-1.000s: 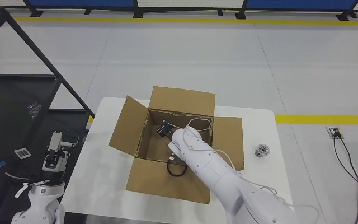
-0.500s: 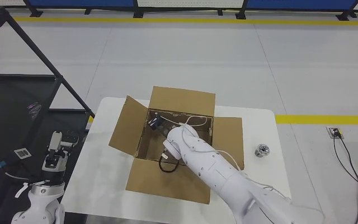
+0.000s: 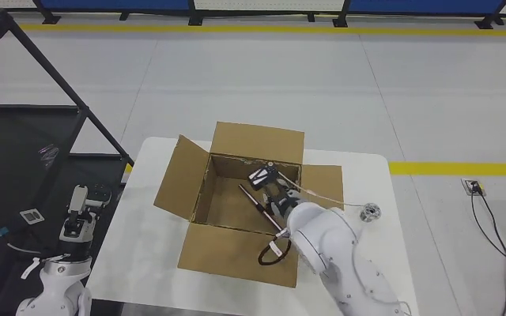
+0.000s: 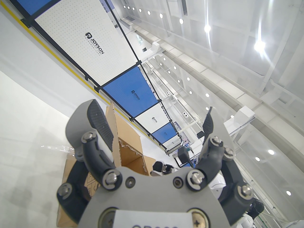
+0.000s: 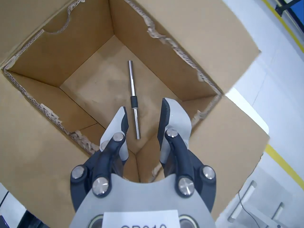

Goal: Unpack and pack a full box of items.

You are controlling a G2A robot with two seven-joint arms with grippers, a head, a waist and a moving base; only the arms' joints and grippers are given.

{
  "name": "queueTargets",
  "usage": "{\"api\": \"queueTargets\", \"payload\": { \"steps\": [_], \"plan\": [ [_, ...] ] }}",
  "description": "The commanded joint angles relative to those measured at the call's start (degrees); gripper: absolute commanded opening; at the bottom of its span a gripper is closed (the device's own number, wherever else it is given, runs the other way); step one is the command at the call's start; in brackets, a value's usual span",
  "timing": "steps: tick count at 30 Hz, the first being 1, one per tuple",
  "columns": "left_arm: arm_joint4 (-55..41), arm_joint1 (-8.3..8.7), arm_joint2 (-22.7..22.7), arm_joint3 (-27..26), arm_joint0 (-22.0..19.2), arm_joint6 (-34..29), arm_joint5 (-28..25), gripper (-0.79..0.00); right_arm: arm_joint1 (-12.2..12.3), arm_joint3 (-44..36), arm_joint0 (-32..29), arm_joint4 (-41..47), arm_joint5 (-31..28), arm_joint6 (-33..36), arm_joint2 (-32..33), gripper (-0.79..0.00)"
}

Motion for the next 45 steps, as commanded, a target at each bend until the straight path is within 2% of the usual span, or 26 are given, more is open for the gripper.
{"api": "queueTargets", "payload": {
  "steps": [1, 4, 7, 11, 13, 17, 22, 27, 45],
  "plan": [
    [0.00, 0.00, 0.00, 0.00, 0.00, 0.00, 0.00, 0.000, 0.65, -4.92, -4.08, -0.56, 0.34, -1.27, 4.86, -0.372],
    [0.00, 0.00, 0.00, 0.00, 0.00, 0.00, 0.00, 0.000, 1.36, -8.99, -7.74, -0.85, 1.58, -2.29, 11.38, -0.222],
    [0.00, 0.00, 0.00, 0.00, 0.00, 0.00, 0.00, 0.000, 1.91, -10.99, -10.16, -0.80, 3.13, -2.17, 17.94, -0.123],
    [0.00, 0.00, 0.00, 0.00, 0.00, 0.00, 0.00, 0.000, 2.38, -9.73, -11.27, -1.66, 7.30, -2.06, 25.72, -0.083],
    [0.00, 0.00, 0.00, 0.00, 0.00, 0.00, 0.00, 0.000, 2.59, -7.67, -10.91, 0.14, 7.10, -1.34, 28.67, -0.037],
    [0.00, 0.00, 0.00, 0.00, 0.00, 0.00, 0.00, 0.000, 3.14, 0.32, -8.42, 2.66, 5.37, 0.56, 33.23, 0.000],
    [0.00, 0.00, 0.00, 0.00, 0.00, 0.00, 0.00, 0.000, 3.91, 13.22, -2.70, 1.30, 2.12, 4.44, 34.40, 0.000],
    [0.00, 0.00, 0.00, 0.00, 0.00, 0.00, 0.00, 0.000, 4.36, 22.33, 1.32, 1.80, 0.58, 5.77, 34.39, 0.000],
    [0.00, 0.00, 0.00, 0.00, 0.00, 0.00, 0.00, 0.000, 5.64, 40.87, 8.90, 6.97, -2.22, 4.61, 34.20, 0.000]
  ]
}}
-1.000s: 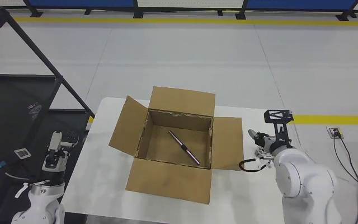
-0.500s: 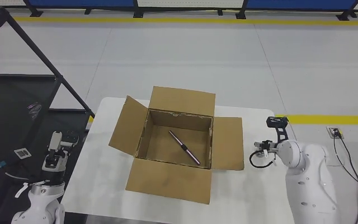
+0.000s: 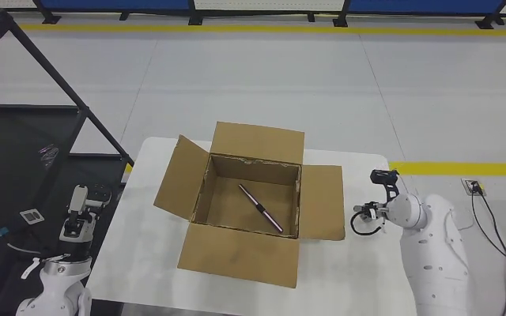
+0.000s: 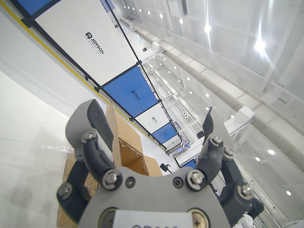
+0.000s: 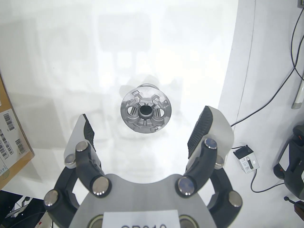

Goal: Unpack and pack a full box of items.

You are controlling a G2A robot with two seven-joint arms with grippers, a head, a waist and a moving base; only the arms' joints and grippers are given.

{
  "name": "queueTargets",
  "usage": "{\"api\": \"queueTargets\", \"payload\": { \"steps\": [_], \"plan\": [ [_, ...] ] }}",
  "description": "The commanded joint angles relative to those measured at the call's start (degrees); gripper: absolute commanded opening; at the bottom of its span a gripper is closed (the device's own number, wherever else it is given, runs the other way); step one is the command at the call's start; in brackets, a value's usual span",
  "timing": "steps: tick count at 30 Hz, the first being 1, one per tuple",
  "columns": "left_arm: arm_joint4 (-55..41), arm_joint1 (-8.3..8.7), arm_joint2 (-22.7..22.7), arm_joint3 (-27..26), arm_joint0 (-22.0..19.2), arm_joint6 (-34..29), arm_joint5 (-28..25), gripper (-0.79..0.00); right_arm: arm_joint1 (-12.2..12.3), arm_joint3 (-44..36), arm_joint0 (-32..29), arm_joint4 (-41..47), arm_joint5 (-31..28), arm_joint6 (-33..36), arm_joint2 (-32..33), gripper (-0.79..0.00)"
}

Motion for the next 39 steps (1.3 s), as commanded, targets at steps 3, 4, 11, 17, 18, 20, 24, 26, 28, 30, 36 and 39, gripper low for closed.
{"api": "queueTargets", "payload": {
  "steps": [3, 4, 11, 17, 18, 20, 24, 26, 28, 30, 36, 39],
  "plan": [
    [0.00, 0.00, 0.00, 0.00, 0.00, 0.00, 0.00, 0.000, 0.32, 3.47, 1.33, 1.11, -0.77, -0.79, -0.12, 0.000],
    [0.00, 0.00, 0.00, 0.00, 0.00, 0.00, 0.00, 0.000, 0.39, 4.20, 1.58, 1.25, -0.88, -0.92, -0.22, -0.077],
    [0.00, 0.00, 0.00, 0.00, 0.00, 0.00, 0.00, 0.000, 0.88, 7.48, 3.06, 2.59, -1.42, -1.65, -0.80, -0.566],
    [0.00, 0.00, 0.00, 0.00, 0.00, 0.00, 0.00, 0.000, 1.35, 6.38, 3.10, 4.13, -0.91, -2.72, -0.53, -0.785],
    [0.00, 0.00, 0.00, 0.00, 0.00, 0.00, 0.00, 0.000, 1.43, 5.30, 2.72, 4.75, -0.85, -3.04, -0.32, -0.785],
    [0.00, 0.00, 0.00, 0.00, 0.00, 0.00, 0.00, 0.000, 1.58, 1.75, 1.55, 5.38, 0.24, -3.72, 0.16, -0.785],
    [0.00, 0.00, 0.00, 0.00, 0.00, 0.00, 0.00, 0.000, 1.69, -10.53, -2.92, 7.30, 3.65, -4.84, 1.11, -0.785],
    [0.00, 0.00, 0.00, 0.00, 0.00, 0.00, 0.00, 0.000, 1.68, -17.34, -5.86, 8.22, 5.38, -5.33, 1.33, -0.785],
    [0.00, 0.00, 0.00, 0.00, 0.00, 0.00, 0.00, 0.000, 1.60, -24.03, -8.74, 8.90, 7.09, -6.83, 1.17, -0.785],
    [0.00, 0.00, 0.00, 0.00, 0.00, 0.00, 0.00, 0.000, 1.46, -30.38, -11.64, 9.86, 8.14, -8.81, 0.47, -0.785],
    [0.00, 0.00, 0.00, 0.00, 0.00, 0.00, 0.00, 0.000, 1.02, -45.36, -19.14, 10.79, 9.94, -14.41, -4.19, -0.785],
    [0.00, 0.00, 0.00, 0.00, 0.00, 0.00, 0.00, 0.000, 0.85, -49.66, -20.45, 10.85, 9.89, -15.46, -7.80, -0.785]
  ]
}}
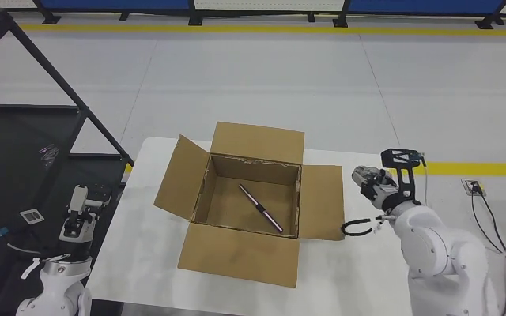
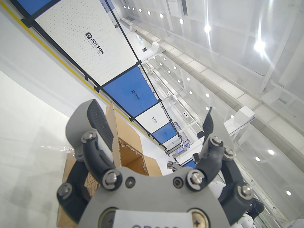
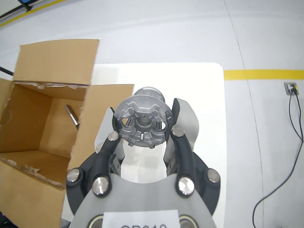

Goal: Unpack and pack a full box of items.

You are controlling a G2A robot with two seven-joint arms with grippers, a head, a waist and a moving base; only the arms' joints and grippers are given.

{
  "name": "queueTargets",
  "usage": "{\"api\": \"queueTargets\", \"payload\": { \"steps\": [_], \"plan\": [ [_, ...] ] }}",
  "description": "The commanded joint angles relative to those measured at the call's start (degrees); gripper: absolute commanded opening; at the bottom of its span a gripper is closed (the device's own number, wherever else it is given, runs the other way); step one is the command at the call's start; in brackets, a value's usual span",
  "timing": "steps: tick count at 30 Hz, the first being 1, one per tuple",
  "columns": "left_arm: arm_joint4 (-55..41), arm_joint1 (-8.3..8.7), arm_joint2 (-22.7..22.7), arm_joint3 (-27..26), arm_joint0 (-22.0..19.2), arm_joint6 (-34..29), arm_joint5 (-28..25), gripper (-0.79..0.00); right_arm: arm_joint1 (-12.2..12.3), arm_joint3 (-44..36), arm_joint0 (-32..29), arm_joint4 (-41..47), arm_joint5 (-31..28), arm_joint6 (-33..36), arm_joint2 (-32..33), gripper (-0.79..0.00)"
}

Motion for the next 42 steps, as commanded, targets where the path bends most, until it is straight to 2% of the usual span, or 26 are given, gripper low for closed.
{"api": "queueTargets", "payload": {
  "steps": [1, 5, 9, 13, 19, 23, 29, 37, 42],
  "plan": [
    [0.00, 0.00, 0.00, 0.00, 0.00, 0.00, 0.00, 0.000, -0.12, -2.17, -0.27, -0.38, 0.13, -0.34, -2.84, -0.785],
    [0.00, 0.00, 0.00, 0.00, 0.00, 0.00, 0.00, 0.000, -0.51, -2.74, 2.32, -1.15, 0.12, 0.68, -9.60, -0.785],
    [0.00, 0.00, 0.00, 0.00, 0.00, 0.00, 0.00, 0.000, -1.28, 0.79, 7.80, -2.87, 0.98, 2.69, -17.79, -0.785],
    [0.00, 0.00, 0.00, 0.00, 0.00, 0.00, 0.00, 0.000, -2.72, 8.44, 15.14, -5.23, 2.83, 4.77, -27.42, -0.785],
    [0.00, 0.00, 0.00, 0.00, 0.00, 0.00, 0.00, 0.000, -6.00, 23.12, 25.55, -3.52, 4.83, 5.98, -39.56, -0.785],
    [0.00, 0.00, 0.00, 0.00, 0.00, 0.00, 0.00, 0.000, -9.40, 35.37, 32.02, -1.22, 6.57, 5.10, -47.74, -0.785],
    [0.00, 0.00, 0.00, 0.00, 0.00, 0.00, 0.00, 0.000, -15.15, 52.54, 39.61, 4.56, 7.04, 3.60, -55.92, -0.785],
    [0.00, 0.00, 0.00, 0.00, 0.00, 0.00, 0.00, 0.000, -22.74, 71.56, 45.94, 11.21, 5.47, 0.16, -61.40, -0.785],
    [0.00, 0.00, 0.00, 0.00, 0.00, 0.00, 0.00, 0.000, -26.17, 79.86, 47.92, 13.12, 4.90, -2.21, -62.58, -0.785]
  ]
}}
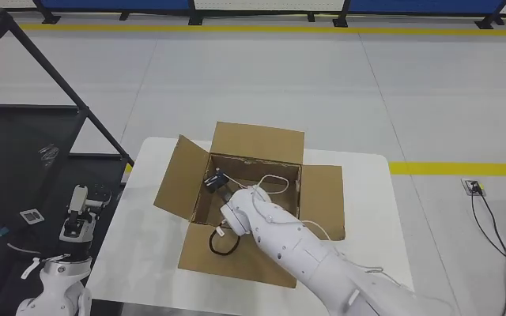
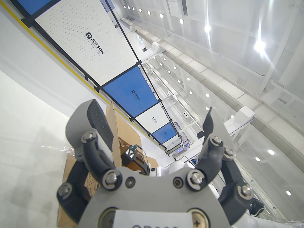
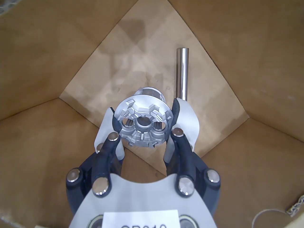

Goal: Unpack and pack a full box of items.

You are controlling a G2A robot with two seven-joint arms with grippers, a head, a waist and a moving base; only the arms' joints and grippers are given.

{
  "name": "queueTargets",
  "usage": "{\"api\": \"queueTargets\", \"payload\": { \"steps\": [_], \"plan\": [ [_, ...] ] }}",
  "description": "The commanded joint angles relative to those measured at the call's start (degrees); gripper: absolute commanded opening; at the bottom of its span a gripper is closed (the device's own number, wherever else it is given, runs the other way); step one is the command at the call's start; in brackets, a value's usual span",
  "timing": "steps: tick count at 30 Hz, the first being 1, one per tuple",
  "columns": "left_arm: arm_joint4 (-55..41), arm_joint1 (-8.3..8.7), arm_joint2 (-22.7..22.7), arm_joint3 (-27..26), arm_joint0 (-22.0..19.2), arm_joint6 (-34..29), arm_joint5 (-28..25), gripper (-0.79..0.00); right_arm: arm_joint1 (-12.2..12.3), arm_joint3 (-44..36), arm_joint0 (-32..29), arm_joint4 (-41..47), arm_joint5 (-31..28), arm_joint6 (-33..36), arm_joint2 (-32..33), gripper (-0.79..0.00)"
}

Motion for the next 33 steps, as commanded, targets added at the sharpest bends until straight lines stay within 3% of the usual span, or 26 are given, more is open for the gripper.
{"api": "queueTargets", "payload": {
  "steps": [1, 8, 11, 28, 33],
  "plan": [
    [0.00, 0.00, 0.00, 0.00, 0.00, 0.00, 0.00, 0.000, -1.29, 3.53, 0.78, 0.76, -0.43, -0.87, -0.19, -0.785],
    [0.00, 0.00, 0.00, 0.00, 0.00, 0.00, 0.00, 0.000, -4.31, 11.36, 2.50, 1.96, -2.02, -3.09, -0.22, -0.526],
    [0.00, 0.00, 0.00, 0.00, 0.00, 0.00, 0.00, 0.000, -5.15, 13.58, 3.03, 2.22, -2.72, -3.75, 0.00, -0.471],
    [0.00, 0.00, 0.00, 0.00, 0.00, 0.00, 0.00, 0.000, -6.81, 19.69, 5.79, 5.06, -7.94, -6.21, 3.27, -0.394],
    [0.00, 0.00, 0.00, 0.00, 0.00, 0.00, 0.00, 0.000, -6.79, 20.04, 6.04, 4.83, -8.63, -6.32, 3.84, -0.157]
  ]
}}
